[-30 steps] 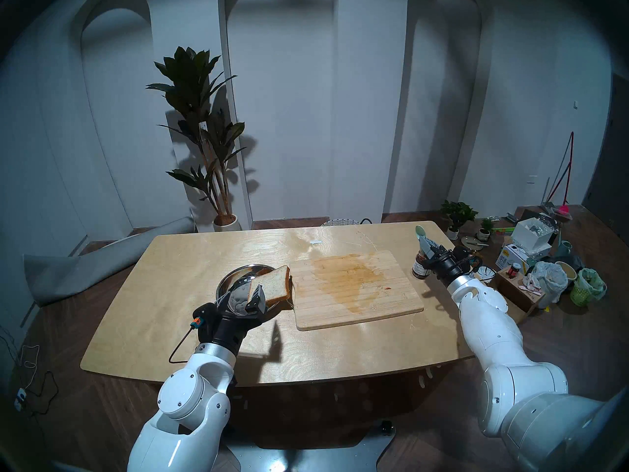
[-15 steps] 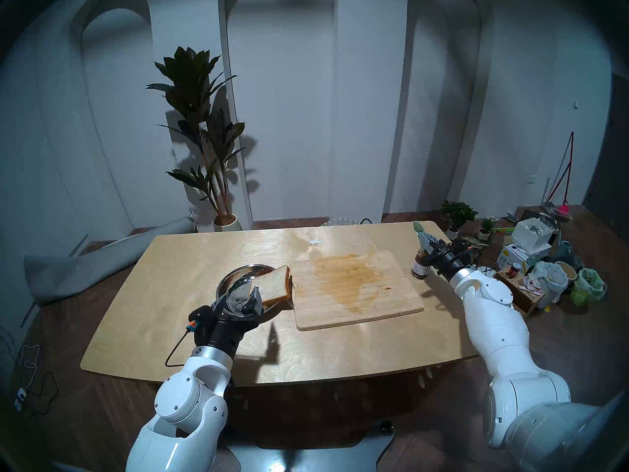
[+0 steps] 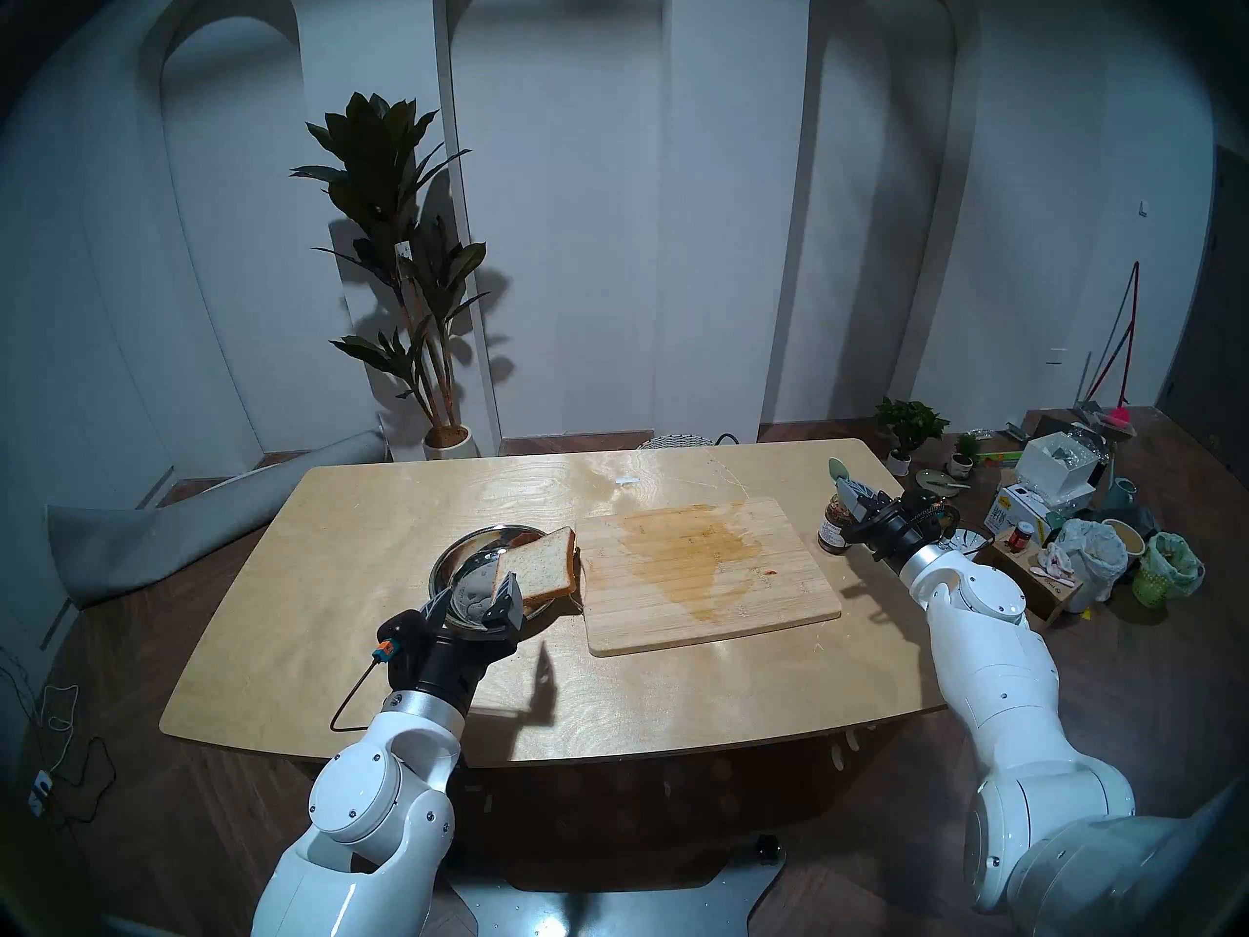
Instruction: Spread jam over the slice of bread with the knife
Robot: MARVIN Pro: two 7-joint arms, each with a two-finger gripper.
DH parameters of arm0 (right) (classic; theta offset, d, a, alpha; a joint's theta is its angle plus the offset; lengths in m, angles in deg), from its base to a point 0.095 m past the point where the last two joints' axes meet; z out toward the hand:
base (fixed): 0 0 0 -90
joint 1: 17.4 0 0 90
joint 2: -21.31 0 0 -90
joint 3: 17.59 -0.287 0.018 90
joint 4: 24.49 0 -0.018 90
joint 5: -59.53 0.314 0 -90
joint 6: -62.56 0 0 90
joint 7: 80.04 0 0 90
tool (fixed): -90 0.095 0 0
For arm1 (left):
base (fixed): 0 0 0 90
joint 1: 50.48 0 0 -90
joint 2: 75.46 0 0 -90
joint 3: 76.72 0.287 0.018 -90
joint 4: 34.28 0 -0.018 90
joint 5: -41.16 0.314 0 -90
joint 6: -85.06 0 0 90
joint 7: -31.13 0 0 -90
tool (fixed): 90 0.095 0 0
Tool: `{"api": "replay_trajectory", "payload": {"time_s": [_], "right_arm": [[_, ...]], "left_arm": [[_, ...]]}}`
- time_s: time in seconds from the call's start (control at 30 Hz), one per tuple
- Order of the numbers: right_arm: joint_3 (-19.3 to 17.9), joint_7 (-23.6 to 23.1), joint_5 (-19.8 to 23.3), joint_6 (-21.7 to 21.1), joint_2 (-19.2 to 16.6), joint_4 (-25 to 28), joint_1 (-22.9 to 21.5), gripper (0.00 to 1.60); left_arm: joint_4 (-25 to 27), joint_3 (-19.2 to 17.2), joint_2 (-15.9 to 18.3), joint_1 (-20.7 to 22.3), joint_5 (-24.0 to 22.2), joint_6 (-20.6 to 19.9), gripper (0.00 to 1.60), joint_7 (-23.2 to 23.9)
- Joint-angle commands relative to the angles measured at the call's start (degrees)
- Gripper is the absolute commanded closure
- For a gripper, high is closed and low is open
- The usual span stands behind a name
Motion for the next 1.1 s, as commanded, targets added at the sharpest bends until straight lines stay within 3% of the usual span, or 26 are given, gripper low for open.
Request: {"api": "replay_trajectory", "payload": {"time_s": [0.0,1.07], "right_arm": [[0.18,-1.45,-0.16,3.33,-0.09,-0.6,-1.63,1.6],[2.23,-10.3,-2.82,15.89,-1.53,-8.9,-8.47,1.6]], "left_arm": [[1.48,0.14,-0.03,0.21,0.08,0.72,0.0,-0.22],[1.98,-0.31,-0.13,-0.45,-0.9,1.15,0.0,0.24]]}}
